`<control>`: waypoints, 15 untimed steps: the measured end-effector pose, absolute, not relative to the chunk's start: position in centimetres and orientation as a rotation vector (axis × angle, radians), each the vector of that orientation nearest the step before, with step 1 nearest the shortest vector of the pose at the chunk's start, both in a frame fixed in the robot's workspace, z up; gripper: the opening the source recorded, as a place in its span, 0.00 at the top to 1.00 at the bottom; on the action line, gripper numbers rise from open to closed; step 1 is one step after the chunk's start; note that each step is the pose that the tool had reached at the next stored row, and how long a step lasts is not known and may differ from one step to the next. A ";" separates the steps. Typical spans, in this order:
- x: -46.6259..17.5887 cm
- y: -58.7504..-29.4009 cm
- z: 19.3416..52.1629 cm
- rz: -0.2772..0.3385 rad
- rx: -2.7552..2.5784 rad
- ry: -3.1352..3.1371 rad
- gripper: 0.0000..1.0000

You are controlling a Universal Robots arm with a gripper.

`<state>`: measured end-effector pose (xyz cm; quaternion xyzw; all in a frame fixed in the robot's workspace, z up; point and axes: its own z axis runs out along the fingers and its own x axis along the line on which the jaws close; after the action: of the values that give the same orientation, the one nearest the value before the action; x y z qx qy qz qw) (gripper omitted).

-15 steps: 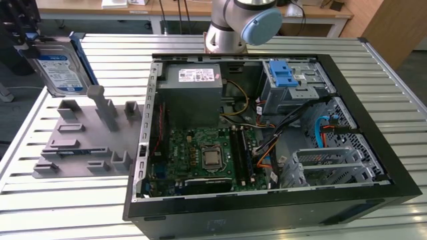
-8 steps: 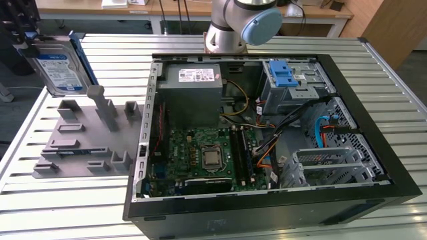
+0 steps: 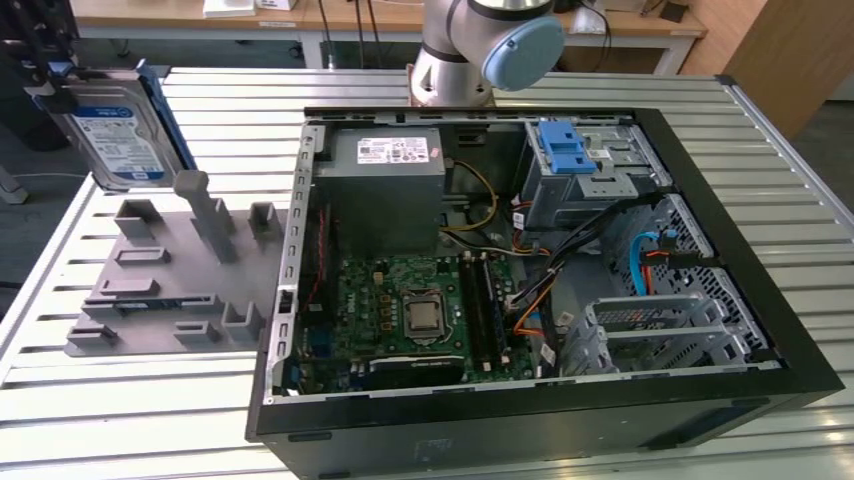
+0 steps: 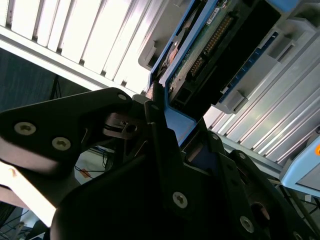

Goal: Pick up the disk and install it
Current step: 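Pick up the disk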

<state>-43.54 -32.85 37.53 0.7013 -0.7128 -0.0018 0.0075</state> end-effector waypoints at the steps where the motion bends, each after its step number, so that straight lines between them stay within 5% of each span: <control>1: -43.5 -32.9 37.6 -0.005 2.193 -2.229 0.64; 15: -43.5 -32.9 38.0 -0.005 2.193 -2.229 0.64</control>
<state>-43.54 -32.85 38.00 0.7013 -0.7128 -0.0018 0.0075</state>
